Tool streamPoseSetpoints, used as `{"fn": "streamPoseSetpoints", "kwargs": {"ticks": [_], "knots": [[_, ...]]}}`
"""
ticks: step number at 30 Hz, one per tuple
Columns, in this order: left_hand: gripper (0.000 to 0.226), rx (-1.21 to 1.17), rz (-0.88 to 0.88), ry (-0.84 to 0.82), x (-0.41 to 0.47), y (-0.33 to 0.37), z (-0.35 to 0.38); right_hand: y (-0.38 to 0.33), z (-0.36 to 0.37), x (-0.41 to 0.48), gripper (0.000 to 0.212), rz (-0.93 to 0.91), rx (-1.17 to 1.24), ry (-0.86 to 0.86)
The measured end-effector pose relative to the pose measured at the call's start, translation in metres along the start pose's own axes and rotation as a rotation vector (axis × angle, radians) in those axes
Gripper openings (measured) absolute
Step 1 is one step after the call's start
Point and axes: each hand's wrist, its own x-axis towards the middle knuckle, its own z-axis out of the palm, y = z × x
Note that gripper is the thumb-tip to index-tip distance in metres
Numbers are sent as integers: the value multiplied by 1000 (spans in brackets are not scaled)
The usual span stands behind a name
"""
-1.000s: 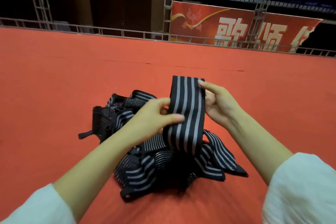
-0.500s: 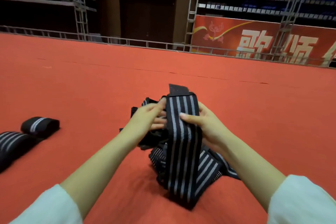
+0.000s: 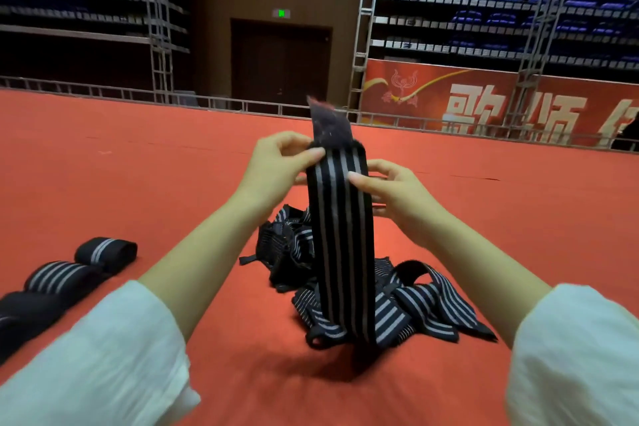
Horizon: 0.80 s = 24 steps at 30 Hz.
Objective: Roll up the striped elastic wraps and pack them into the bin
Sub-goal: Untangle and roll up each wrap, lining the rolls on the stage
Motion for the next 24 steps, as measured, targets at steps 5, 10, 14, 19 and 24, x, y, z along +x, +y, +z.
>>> {"fn": "streamPoseSetpoints", "kwargs": {"ticks": [5, 10, 14, 19, 24], "knots": [[6, 50, 163, 48, 7, 68, -28, -59, 6, -11, 26, -71, -76, -146], [7, 103, 310, 101, 3, 141, -63, -133, 28, -20, 18, -243, -15, -209], [13, 146, 390, 130, -6, 178, -83, -168, 46, -24, 12, -306, 104, -249], [19, 206, 269, 153, -12, 144, -105, -133, 81, -13, 15, -230, 133, -304], [15, 225, -22, 166, -29, 24, -132, -26, 129, 4, 18, 16, 122, -369]]}}
